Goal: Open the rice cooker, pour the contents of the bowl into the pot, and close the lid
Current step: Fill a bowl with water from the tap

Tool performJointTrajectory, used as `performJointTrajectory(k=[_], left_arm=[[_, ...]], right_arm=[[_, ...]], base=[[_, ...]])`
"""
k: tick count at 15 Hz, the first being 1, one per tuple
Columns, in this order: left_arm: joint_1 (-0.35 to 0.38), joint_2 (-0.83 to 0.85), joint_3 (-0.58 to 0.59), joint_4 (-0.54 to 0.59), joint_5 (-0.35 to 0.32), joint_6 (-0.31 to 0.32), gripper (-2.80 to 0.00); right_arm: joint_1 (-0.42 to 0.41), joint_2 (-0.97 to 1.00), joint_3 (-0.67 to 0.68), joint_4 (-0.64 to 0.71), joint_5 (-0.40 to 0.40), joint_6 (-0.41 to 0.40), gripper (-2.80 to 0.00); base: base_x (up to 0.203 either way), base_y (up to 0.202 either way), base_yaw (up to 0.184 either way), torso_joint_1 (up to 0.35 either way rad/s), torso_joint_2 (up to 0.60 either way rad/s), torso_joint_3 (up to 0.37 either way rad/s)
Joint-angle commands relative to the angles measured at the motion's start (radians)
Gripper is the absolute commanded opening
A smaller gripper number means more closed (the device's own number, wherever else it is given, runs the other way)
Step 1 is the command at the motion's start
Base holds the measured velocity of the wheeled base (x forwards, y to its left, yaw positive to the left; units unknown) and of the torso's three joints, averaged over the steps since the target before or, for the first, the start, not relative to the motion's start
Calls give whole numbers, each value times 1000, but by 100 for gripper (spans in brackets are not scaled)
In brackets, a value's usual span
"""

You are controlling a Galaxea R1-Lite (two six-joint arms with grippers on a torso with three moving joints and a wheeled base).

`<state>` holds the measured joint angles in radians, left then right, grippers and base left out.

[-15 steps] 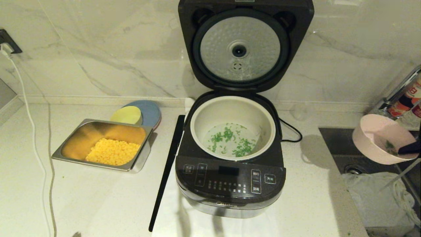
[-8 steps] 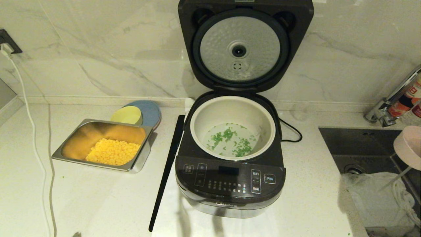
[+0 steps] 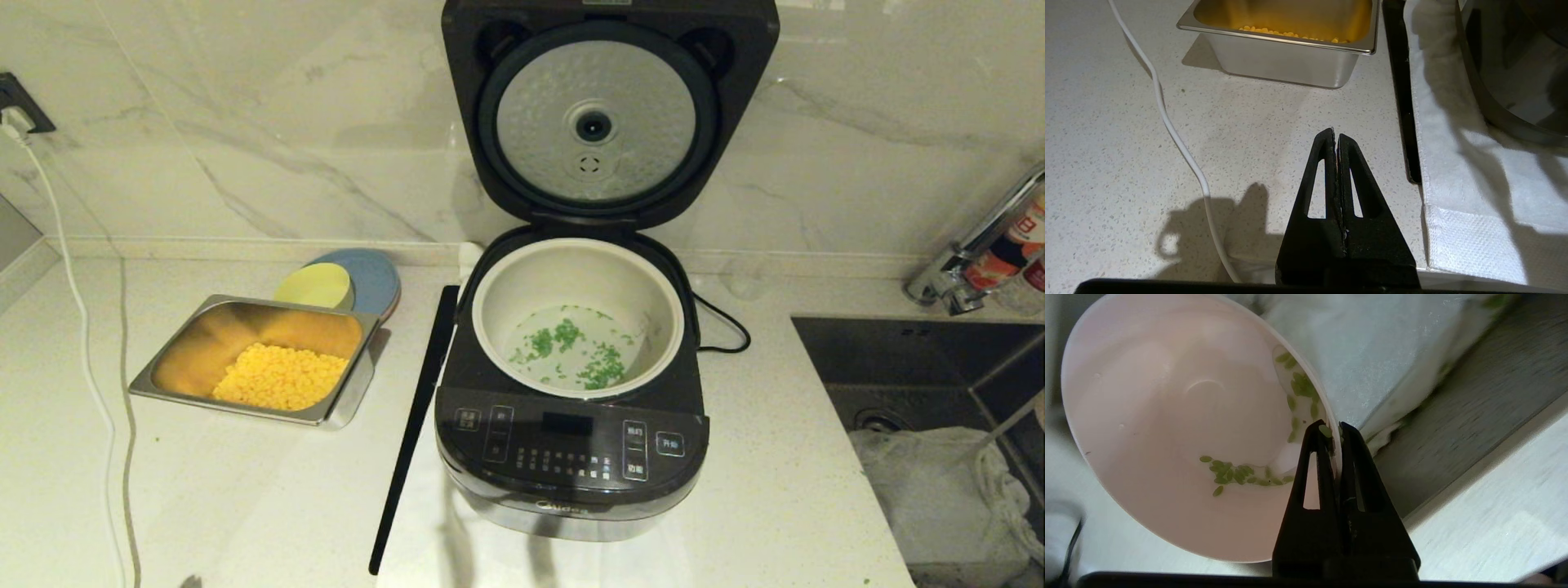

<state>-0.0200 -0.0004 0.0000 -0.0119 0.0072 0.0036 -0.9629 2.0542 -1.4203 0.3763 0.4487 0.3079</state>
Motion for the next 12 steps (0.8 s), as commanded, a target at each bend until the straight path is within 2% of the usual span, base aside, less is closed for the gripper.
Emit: performJointTrajectory(k=[1,5,12], left_arm=[[0,-1,9,0,0,1,-280],[0,-1,9,0,0,1,-280],[0,-1,9,0,0,1,-280]], right_arm=[[-31,148,-69,-7,4,6,-280],[-31,221,-144,-8,4,22,-280],[15,316,-257,-10,1,68,-280]], base=[[0,0,0,0,0,0],[0,0,0,0,0,0],[0,0,0,0,0,0]])
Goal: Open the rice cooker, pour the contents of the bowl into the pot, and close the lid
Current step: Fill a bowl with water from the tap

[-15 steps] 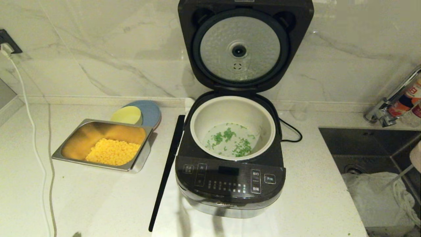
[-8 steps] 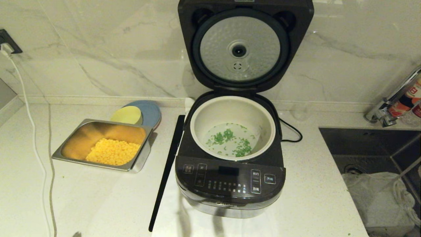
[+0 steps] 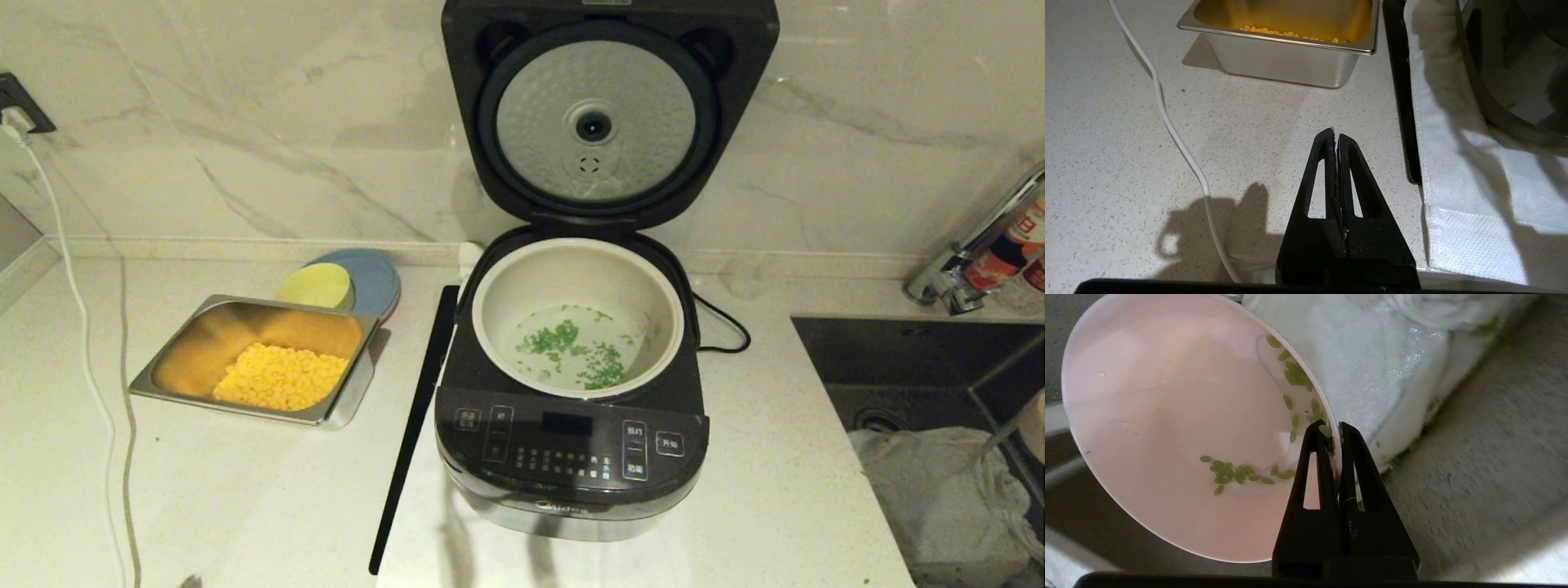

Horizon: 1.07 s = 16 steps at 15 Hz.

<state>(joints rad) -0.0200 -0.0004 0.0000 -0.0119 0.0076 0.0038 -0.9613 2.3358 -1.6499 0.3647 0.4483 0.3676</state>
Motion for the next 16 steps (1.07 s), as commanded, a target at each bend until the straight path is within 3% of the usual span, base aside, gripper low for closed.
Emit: performJointTrajectory(k=[1,6,16], left_arm=[[0,-1,9,0,0,1,-280],[0,-1,9,0,0,1,-280],[0,-1,9,0,0,-1,-280]], right_arm=[[22,43,-45,2,0,17,-280],[57,80,-121,3,-3,44,-280],[69,76,-134,3,-7,49,-280]], base=[[0,0,0,0,0,0],[0,0,0,0,0,0],[0,0,0,0,0,0]])
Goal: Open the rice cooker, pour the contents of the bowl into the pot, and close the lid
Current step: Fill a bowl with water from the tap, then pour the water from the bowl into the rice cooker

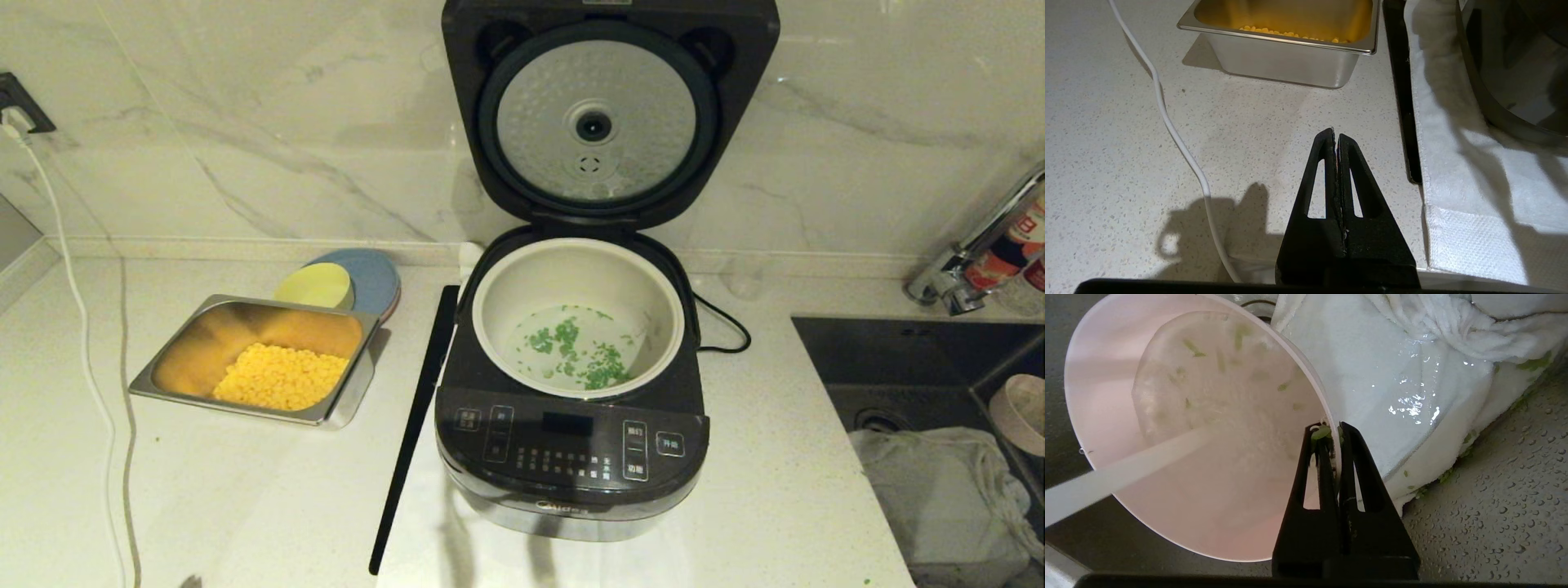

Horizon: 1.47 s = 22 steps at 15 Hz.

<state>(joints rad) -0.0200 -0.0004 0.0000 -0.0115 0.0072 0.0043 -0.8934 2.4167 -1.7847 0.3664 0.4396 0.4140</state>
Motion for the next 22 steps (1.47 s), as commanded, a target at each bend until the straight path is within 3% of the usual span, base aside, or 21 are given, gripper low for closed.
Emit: performJointTrajectory(k=[1,4,6,11,17,22], left_arm=[[0,-1,9,-1,0,-1,-280],[0,-1,9,-1,0,0,-280],[0,-1,9,-1,0,-1,-280],[0,-1,9,-1,0,0,-280],[0,-1,9,-1,0,-1,-280],[0,-1,9,-1,0,-1,-280]], right_arm=[[1,-8,1,2,0,3,-280],[10,-70,46,11,-6,-2,-280],[36,-166,146,5,-6,-14,-280],[170,-465,366,12,-10,-48,-280],[447,-782,427,231,-15,-51,-280],[774,-917,415,350,-136,-25,-280]], base=[[0,0,0,0,0,0],[0,0,0,0,0,0],[0,0,0,0,0,0],[0,0,0,0,0,0],[0,0,0,0,0,0],[0,0,0,0,0,0]])
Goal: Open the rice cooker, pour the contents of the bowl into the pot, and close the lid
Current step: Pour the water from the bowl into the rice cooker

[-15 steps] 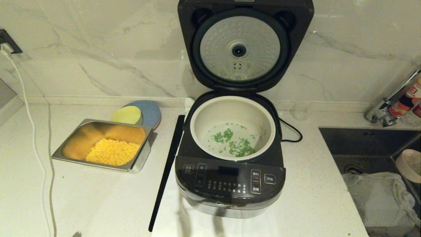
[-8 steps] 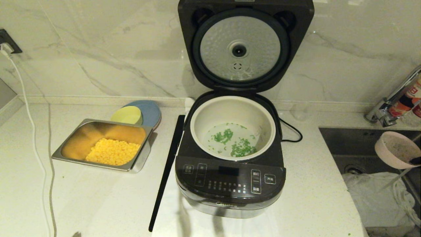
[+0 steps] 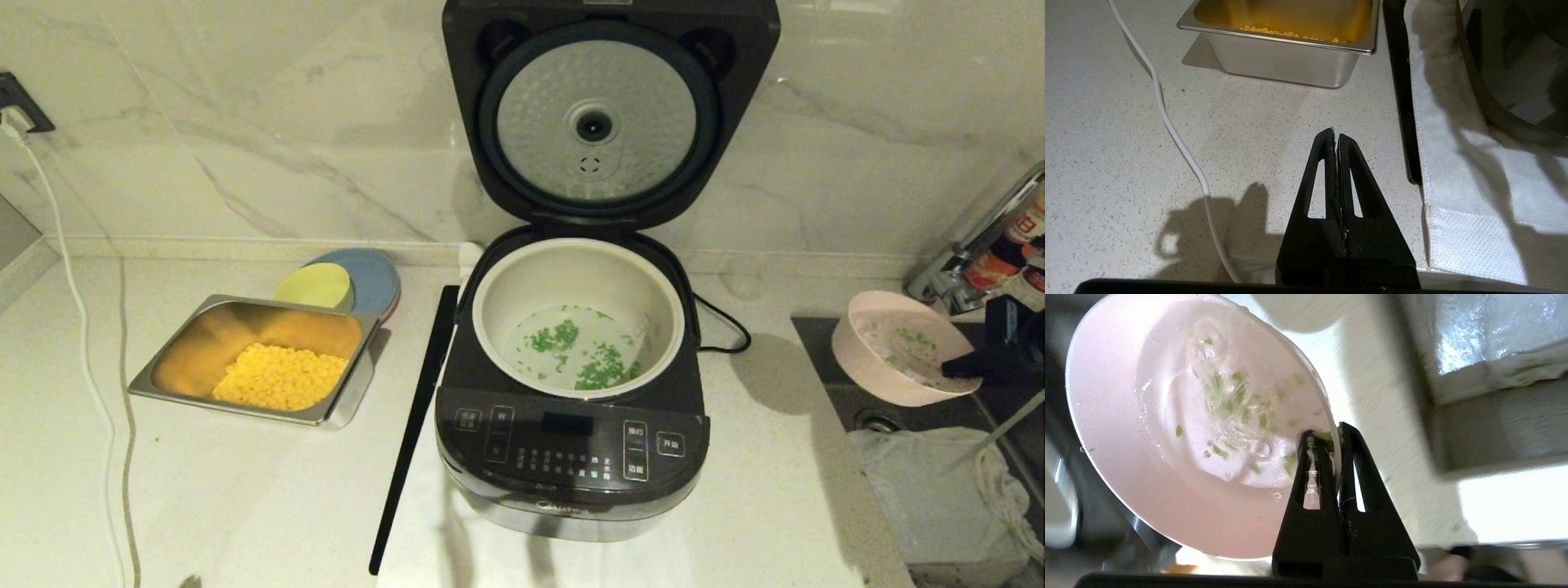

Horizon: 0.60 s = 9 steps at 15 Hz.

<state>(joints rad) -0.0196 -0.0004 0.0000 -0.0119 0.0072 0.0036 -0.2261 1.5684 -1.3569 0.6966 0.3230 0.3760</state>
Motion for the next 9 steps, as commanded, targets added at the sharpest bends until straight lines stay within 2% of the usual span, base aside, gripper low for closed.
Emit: performJointTrajectory(k=[1,6,9], left_arm=[[0,-1,9,0,0,1,-280],[0,-1,9,0,0,1,-280],[0,-1,9,0,0,1,-280]], right_arm=[[169,-79,-34,40,-42,35,-280],[452,-66,-194,117,-161,85,-280],[585,2,-293,123,-218,87,-280]], base=[[0,0,0,0,0,0],[0,0,0,0,0,0],[0,0,0,0,0,0]])
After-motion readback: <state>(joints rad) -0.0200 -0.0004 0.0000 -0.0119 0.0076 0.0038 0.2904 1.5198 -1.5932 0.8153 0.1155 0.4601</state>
